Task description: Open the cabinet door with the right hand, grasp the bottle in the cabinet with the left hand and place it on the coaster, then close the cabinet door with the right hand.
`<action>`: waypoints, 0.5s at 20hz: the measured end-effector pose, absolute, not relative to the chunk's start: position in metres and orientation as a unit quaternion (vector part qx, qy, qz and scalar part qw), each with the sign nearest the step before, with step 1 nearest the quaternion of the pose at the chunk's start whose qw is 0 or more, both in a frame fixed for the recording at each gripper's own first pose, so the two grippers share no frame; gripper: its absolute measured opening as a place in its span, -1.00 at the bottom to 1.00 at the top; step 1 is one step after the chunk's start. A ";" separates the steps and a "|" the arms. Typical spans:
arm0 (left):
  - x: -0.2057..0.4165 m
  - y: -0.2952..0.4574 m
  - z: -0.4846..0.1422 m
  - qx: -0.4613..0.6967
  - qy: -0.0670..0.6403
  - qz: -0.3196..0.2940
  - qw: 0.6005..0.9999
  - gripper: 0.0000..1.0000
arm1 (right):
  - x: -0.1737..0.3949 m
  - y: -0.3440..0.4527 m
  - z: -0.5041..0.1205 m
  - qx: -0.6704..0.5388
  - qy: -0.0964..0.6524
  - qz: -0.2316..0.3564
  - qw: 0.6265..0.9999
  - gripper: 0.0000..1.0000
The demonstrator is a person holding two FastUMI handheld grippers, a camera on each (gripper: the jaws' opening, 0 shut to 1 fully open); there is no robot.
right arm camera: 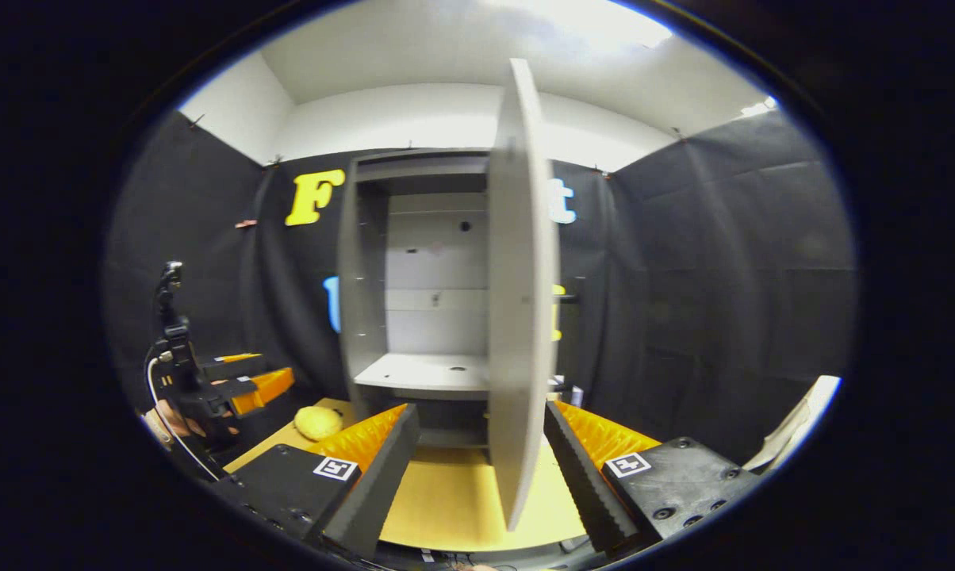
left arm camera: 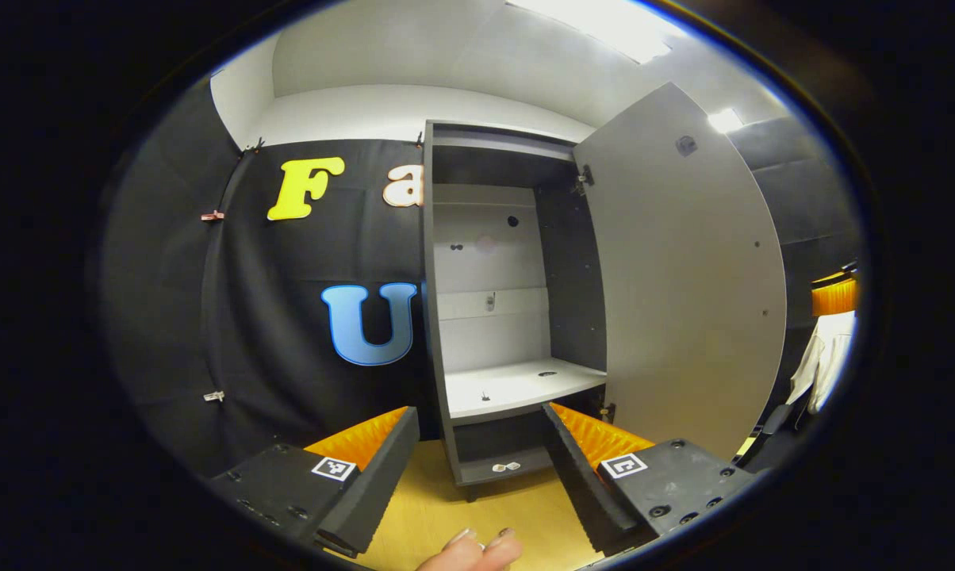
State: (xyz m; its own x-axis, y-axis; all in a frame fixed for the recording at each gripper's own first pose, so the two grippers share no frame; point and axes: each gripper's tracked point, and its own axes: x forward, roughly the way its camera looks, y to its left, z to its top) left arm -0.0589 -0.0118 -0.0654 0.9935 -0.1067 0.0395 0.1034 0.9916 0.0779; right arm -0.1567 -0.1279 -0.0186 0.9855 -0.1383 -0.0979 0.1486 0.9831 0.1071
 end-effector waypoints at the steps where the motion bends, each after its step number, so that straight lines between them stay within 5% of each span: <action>1: -0.058 -0.017 -0.064 0.036 -0.021 -0.055 0.998 0.93 | -0.159 -0.144 -0.020 0.060 0.046 -0.086 0.993 0.98; 10: -0.075 -0.050 -0.064 0.001 -0.015 -0.049 0.999 0.92 | -0.118 -0.213 -0.012 0.062 0.024 -0.094 0.993 0.95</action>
State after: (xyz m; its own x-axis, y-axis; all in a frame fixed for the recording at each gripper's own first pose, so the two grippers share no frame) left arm -0.0748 -0.0504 -0.0641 0.9946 -0.0988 0.0308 0.0987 0.9951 0.0043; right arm -0.1184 -0.2132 -0.0124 0.9812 -0.1836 -0.0599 0.1897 0.9746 0.1189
